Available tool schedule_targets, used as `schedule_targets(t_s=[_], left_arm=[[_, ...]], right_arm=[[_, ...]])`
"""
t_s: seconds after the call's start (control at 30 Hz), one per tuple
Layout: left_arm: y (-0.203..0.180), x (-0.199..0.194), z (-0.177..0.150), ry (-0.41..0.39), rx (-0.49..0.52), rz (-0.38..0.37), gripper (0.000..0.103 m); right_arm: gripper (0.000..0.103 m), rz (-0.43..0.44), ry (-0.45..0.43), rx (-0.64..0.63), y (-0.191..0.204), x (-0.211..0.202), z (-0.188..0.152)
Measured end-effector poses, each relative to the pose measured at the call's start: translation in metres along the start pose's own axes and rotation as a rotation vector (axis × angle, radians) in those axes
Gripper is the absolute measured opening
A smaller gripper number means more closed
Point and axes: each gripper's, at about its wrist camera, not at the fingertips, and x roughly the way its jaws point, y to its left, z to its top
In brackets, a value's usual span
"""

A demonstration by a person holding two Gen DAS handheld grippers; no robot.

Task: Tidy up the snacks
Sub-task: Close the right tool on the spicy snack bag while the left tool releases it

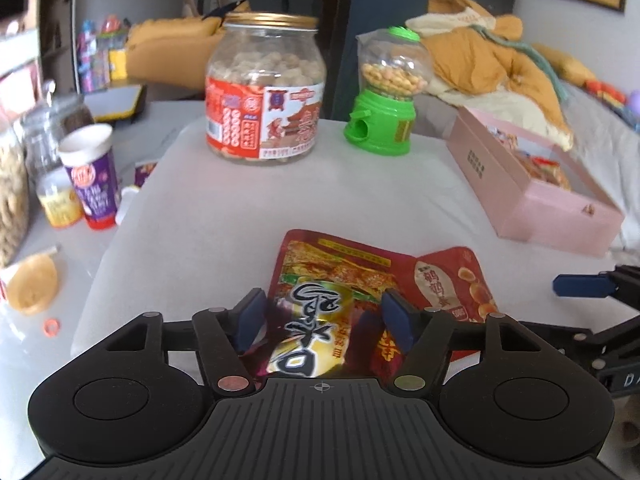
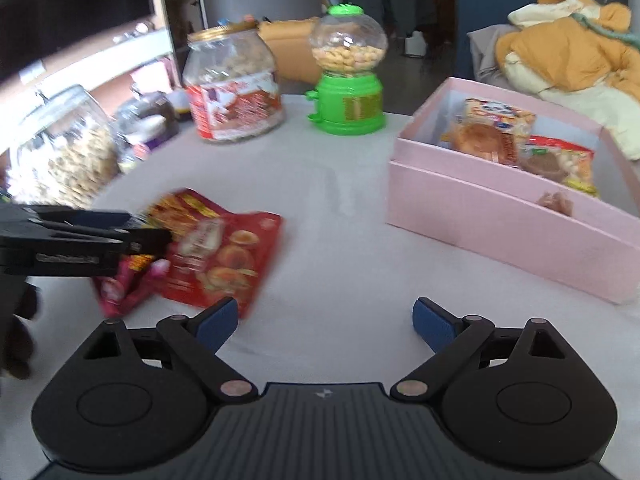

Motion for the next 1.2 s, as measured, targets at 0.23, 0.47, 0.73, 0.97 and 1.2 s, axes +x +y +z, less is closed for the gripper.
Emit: schedule_targets(t_s=[0.23, 0.47, 0.73, 0.97, 1.2], left_arm=[[0.011, -0.003, 0.004, -0.009, -0.103, -0.001, 0.063], [0.015, -0.006, 0.0, -0.006, -0.104, -0.031, 0.064], [-0.018, 0.007, 0.004, 0.04, -0.091, -0.177, 0.066], [-0.048, 0.004, 0.004, 0.032, 0.014, -0.101, 0.049], [-0.011, -0.02, 0.002, -0.071, -0.128, -0.048, 0.048]], right_arm=[[0.095, 0.049, 0.016, -0.108, 0.049, 0.025, 0.022], [0.073, -0.058, -0.004, -0.149, 0.05, 0.031, 0.023], [0.077, -0.051, -0.004, -0.074, -0.001, 0.01, -0.002], [0.079, -0.053, -0.013, -0.067, -0.004, 0.007, -0.006], [0.086, 0.017, 0.026, -0.009, 0.001, -0.01, -0.013]])
